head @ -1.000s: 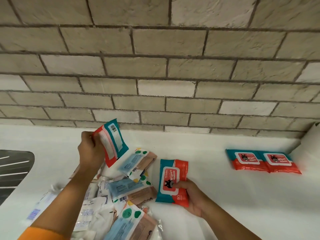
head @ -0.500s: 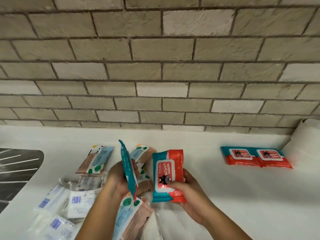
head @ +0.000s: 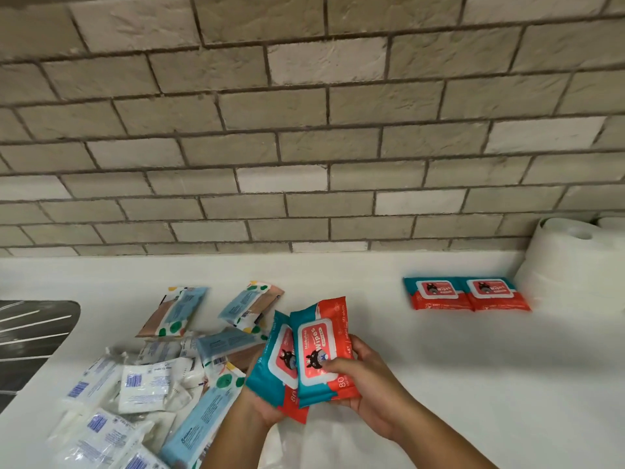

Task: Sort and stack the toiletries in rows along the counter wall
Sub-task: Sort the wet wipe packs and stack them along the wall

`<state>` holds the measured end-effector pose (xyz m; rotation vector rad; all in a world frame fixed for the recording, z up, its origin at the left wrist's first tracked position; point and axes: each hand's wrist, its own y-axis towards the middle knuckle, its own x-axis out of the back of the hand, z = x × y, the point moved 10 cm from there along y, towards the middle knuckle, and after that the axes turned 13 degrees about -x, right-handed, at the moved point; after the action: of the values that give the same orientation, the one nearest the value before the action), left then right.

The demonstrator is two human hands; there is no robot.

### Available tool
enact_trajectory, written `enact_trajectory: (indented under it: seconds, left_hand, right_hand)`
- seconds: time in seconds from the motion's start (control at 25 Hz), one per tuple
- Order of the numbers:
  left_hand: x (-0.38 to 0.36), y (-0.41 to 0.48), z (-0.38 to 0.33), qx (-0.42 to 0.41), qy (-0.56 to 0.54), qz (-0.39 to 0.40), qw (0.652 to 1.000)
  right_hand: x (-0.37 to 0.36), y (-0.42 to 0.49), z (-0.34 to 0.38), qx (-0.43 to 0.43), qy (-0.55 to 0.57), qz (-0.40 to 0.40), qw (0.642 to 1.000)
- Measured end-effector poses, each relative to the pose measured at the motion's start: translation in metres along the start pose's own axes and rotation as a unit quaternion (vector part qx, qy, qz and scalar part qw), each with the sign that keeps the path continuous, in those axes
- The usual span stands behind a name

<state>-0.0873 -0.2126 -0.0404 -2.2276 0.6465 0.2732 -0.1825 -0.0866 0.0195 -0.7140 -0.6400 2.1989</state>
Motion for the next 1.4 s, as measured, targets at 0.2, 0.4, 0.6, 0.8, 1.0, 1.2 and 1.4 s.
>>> enact_trajectory:
  seconds: [0.2, 0.4, 0.6, 0.8, 1.0, 1.2, 1.4]
  left_hand:
    - [-0.044, -0.026, 0.019, 0.049, -0.099, 0.173, 0.979]
    - [-0.060, -0.019, 0.030, -0.030, -0.032, 0.202, 0.978]
    - [-0.082, -0.020, 0.032, -0.120, -0.057, 0.209, 0.969]
    - [-0.102, -0.005, 0.042, -0.169, -0.025, 0.189, 0.967]
    - [-0.135, 0.004, 0.066, -0.173, 0.006, 0.176, 0.969]
    - [-0.176, 0.012, 0.094, -0.139, 0.005, 0.181, 0.974]
    - [-0.201, 0.018, 0.110, -0.114, 0.038, 0.157, 0.980]
  right_hand:
    - [0.064, -0.015, 0.015, 0.019, 0.040, -0.022, 0.999]
    - [0.119, -0.019, 0.018, 0.025, 0.023, -0.055, 0.998]
    - [0.167, -0.022, 0.018, 0.023, 0.033, -0.120, 0.992]
    - [0.212, -0.015, 0.026, 0.028, 0.149, -0.105, 0.983]
    - [0.254, 0.010, -0.019, -0.074, 0.379, -0.042, 0.922]
    - [0.308, 0.021, 0.023, -0.008, 0.372, -0.045, 0.927]
    - [0.361, 0.046, 0.093, 0.032, 0.329, -0.083, 0.940]
